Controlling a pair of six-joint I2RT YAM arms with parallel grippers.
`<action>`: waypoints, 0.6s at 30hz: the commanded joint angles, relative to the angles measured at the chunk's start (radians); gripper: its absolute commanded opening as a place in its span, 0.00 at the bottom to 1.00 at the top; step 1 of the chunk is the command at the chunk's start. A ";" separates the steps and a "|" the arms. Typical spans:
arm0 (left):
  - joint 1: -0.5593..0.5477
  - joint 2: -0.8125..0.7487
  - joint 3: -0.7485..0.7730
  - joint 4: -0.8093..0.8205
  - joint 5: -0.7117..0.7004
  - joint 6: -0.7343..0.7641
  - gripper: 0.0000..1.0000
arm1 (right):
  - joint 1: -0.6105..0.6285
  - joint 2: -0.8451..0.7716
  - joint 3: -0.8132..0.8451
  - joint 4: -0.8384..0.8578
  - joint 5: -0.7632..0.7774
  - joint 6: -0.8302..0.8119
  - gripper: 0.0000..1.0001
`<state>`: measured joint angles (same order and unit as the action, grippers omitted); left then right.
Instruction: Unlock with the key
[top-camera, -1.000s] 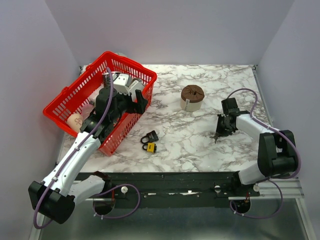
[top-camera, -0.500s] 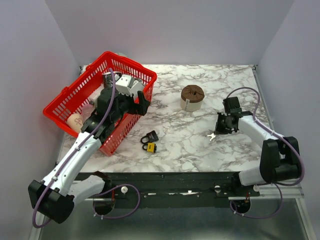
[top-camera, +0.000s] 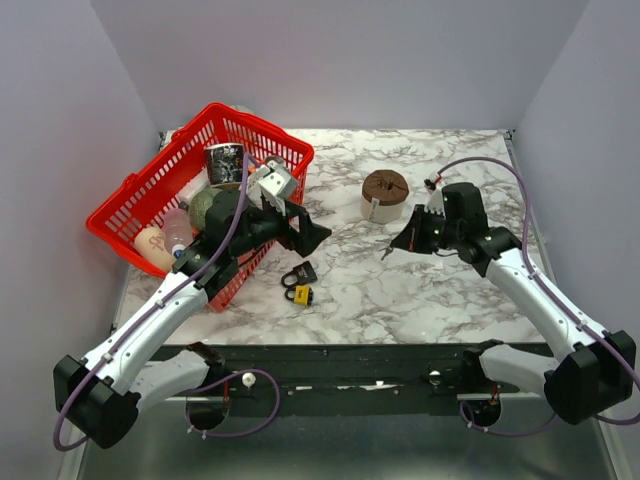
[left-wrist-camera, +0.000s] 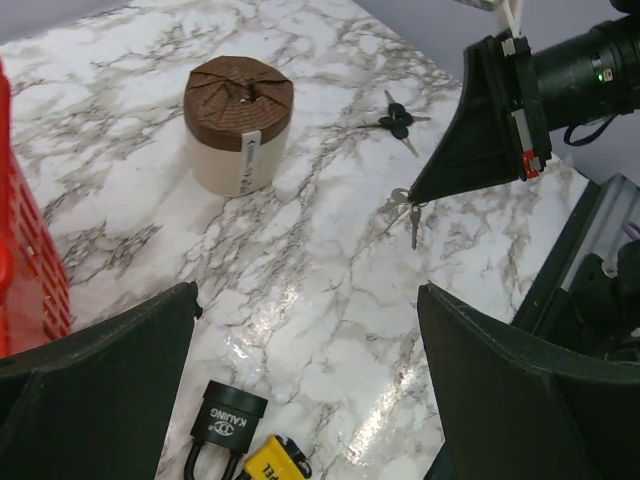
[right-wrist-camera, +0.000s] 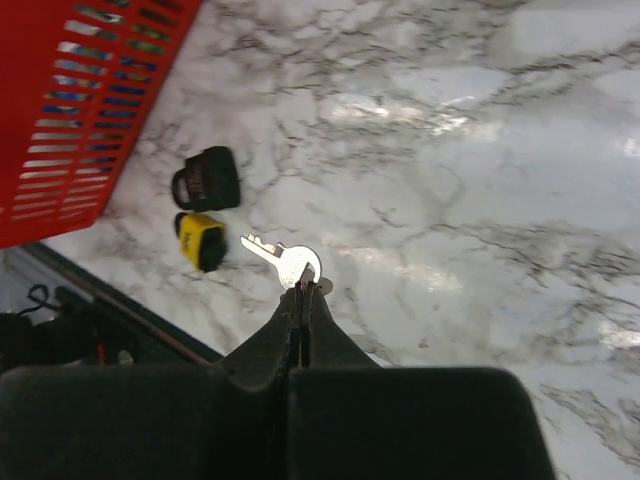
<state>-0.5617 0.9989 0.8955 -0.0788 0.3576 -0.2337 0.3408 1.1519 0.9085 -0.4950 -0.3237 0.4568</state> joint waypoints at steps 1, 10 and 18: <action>-0.030 -0.014 -0.023 0.074 0.107 0.008 0.99 | 0.069 -0.043 0.041 0.079 -0.066 0.128 0.01; -0.079 0.040 -0.026 0.102 0.129 -0.007 0.99 | 0.133 -0.086 0.058 0.165 -0.052 0.207 0.01; -0.115 0.046 0.005 -0.007 -0.074 0.045 0.99 | 0.097 0.076 0.001 -0.071 0.313 0.066 0.01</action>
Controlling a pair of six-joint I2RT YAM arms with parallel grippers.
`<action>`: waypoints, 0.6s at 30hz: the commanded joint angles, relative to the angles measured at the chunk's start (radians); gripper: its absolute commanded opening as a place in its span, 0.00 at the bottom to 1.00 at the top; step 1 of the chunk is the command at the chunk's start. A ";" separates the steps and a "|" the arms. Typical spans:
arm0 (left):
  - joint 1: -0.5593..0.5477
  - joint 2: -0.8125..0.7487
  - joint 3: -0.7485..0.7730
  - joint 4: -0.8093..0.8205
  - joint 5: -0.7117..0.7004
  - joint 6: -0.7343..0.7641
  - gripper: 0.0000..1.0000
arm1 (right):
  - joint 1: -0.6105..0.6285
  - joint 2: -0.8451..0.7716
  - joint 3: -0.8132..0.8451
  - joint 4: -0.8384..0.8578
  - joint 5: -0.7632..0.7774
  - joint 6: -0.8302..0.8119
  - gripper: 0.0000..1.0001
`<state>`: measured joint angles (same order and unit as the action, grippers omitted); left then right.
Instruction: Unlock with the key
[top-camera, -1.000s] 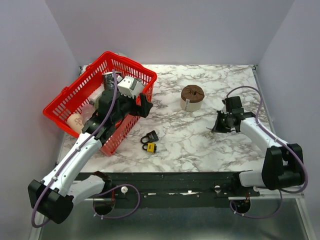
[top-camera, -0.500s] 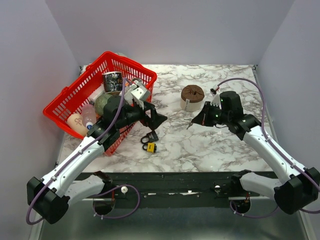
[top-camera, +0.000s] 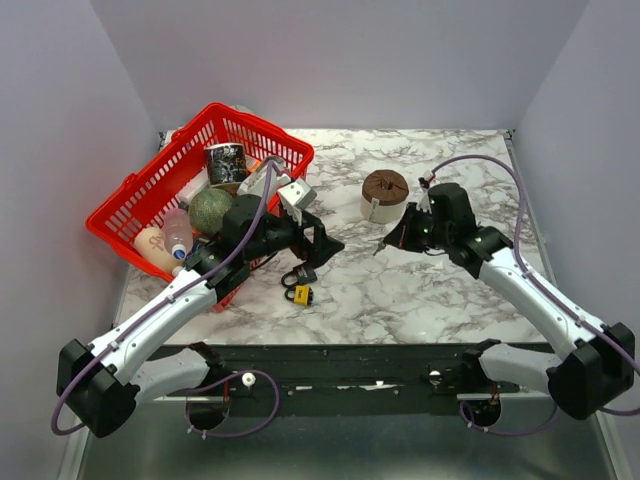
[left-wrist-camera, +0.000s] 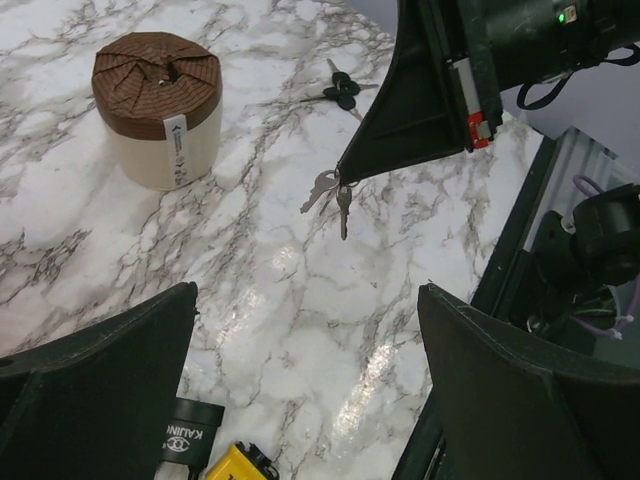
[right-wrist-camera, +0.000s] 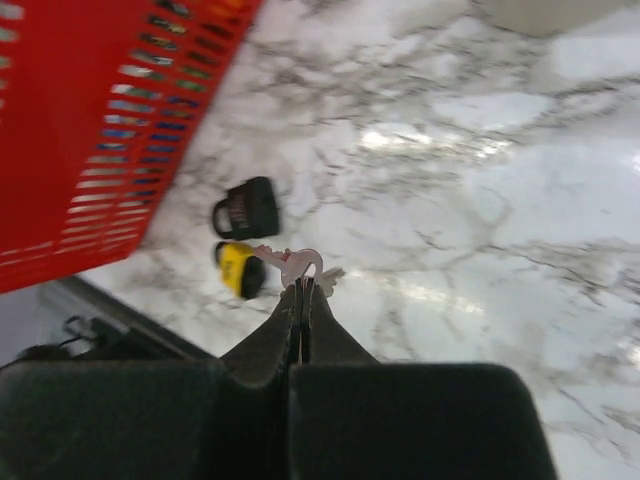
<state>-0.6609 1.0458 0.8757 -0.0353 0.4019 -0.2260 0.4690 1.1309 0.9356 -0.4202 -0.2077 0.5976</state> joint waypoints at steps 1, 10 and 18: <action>-0.017 -0.001 0.023 -0.052 -0.135 0.037 0.99 | -0.044 0.116 -0.040 -0.152 0.194 -0.081 0.01; -0.022 -0.001 0.031 -0.072 -0.192 0.028 0.99 | -0.067 0.289 -0.090 -0.146 0.294 -0.128 0.01; -0.023 -0.021 0.049 -0.101 -0.259 0.004 0.99 | -0.066 0.331 -0.095 -0.163 0.366 -0.156 0.45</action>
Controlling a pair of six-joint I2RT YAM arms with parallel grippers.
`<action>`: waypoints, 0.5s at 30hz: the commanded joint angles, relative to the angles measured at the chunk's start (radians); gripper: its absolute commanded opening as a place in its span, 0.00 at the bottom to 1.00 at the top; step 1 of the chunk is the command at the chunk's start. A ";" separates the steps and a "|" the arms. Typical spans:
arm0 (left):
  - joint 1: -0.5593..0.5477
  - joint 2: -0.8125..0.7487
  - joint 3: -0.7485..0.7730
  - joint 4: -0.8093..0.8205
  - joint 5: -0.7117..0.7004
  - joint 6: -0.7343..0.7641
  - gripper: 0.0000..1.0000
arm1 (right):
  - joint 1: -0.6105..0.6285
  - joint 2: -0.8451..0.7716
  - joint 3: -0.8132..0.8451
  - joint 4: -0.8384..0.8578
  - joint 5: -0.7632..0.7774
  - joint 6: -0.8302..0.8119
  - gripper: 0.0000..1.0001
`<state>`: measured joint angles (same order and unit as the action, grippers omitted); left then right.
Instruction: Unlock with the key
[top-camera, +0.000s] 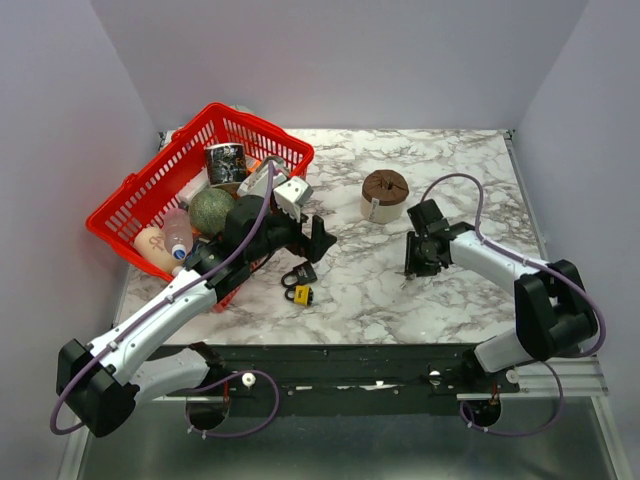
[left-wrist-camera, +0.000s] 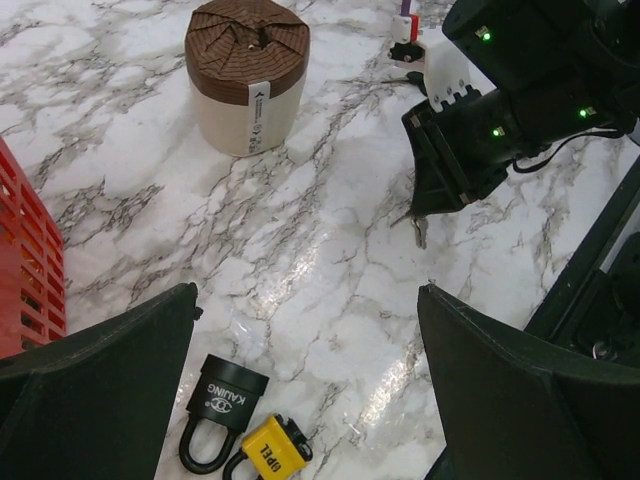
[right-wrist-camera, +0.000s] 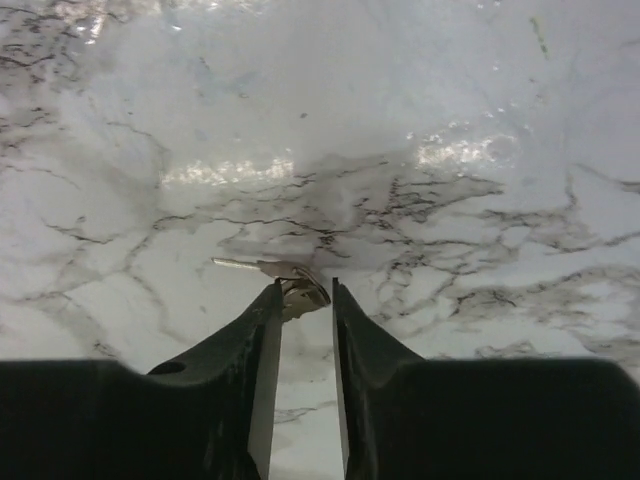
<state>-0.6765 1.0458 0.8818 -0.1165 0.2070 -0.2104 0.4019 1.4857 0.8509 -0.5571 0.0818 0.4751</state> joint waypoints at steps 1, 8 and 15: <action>-0.005 -0.024 0.043 -0.022 -0.070 -0.017 0.99 | 0.003 -0.040 -0.015 -0.017 0.076 -0.044 0.48; 0.147 -0.062 0.069 -0.051 -0.063 -0.099 0.99 | 0.086 -0.289 -0.091 0.166 -0.133 -0.216 0.68; 0.308 -0.131 0.062 -0.080 -0.179 -0.118 0.99 | 0.199 -0.332 -0.161 0.477 -0.436 -0.319 0.73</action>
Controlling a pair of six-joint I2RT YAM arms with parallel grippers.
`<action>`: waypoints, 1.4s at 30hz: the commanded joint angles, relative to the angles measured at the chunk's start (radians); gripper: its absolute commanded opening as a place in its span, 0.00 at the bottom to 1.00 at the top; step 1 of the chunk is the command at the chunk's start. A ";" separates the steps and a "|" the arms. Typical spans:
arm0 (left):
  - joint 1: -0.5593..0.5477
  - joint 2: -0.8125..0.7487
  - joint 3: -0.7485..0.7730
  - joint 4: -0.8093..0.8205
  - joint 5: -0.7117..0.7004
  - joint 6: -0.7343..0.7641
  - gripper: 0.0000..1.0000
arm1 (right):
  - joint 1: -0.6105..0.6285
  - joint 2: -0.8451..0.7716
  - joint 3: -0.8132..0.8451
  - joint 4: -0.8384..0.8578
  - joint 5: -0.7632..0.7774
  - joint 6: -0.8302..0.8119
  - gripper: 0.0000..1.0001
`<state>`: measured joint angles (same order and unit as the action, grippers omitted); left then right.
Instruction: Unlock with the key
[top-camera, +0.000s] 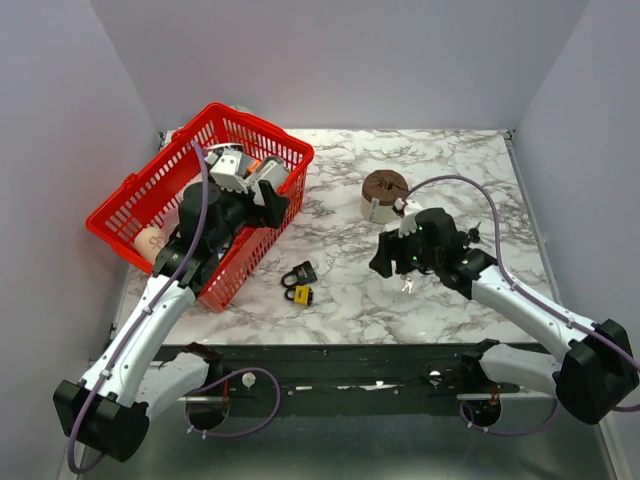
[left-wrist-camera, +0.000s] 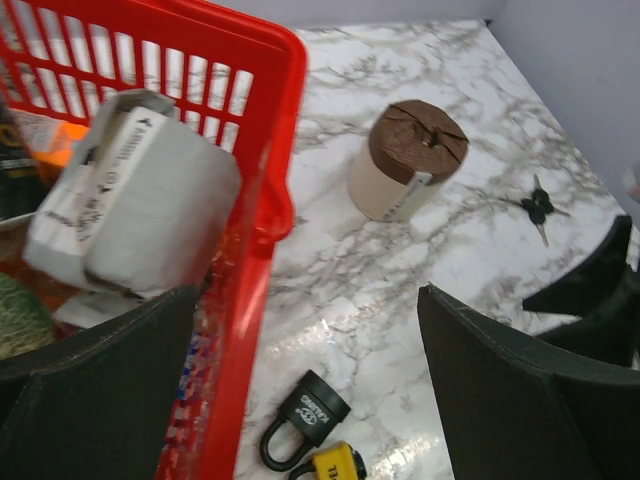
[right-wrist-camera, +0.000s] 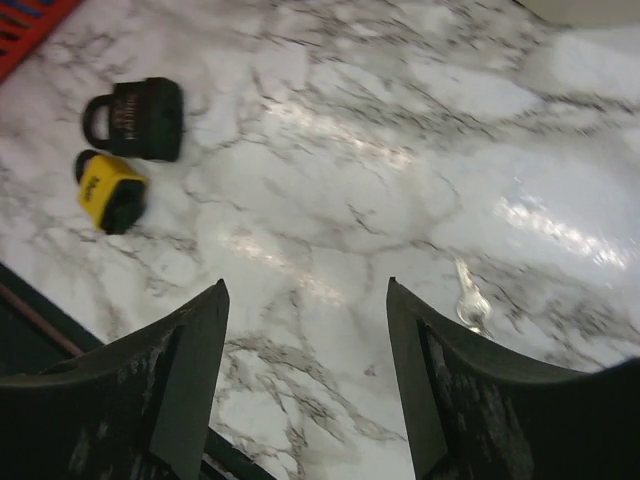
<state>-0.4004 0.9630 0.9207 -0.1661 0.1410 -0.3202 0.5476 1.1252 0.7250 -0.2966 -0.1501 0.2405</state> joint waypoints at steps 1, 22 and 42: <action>0.032 -0.052 0.021 -0.033 -0.133 0.004 0.99 | 0.069 0.045 -0.038 0.279 -0.238 -0.104 0.73; 0.034 -0.021 0.029 -0.078 -0.190 0.043 0.99 | 0.433 0.550 0.197 0.384 -0.103 -0.316 0.73; 0.034 0.002 0.030 -0.078 -0.162 0.029 0.99 | 0.459 0.676 0.261 0.410 -0.051 -0.343 0.73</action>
<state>-0.3721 0.9615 0.9215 -0.2279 -0.0349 -0.2859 0.9924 1.7683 0.9428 0.0868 -0.2436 -0.0628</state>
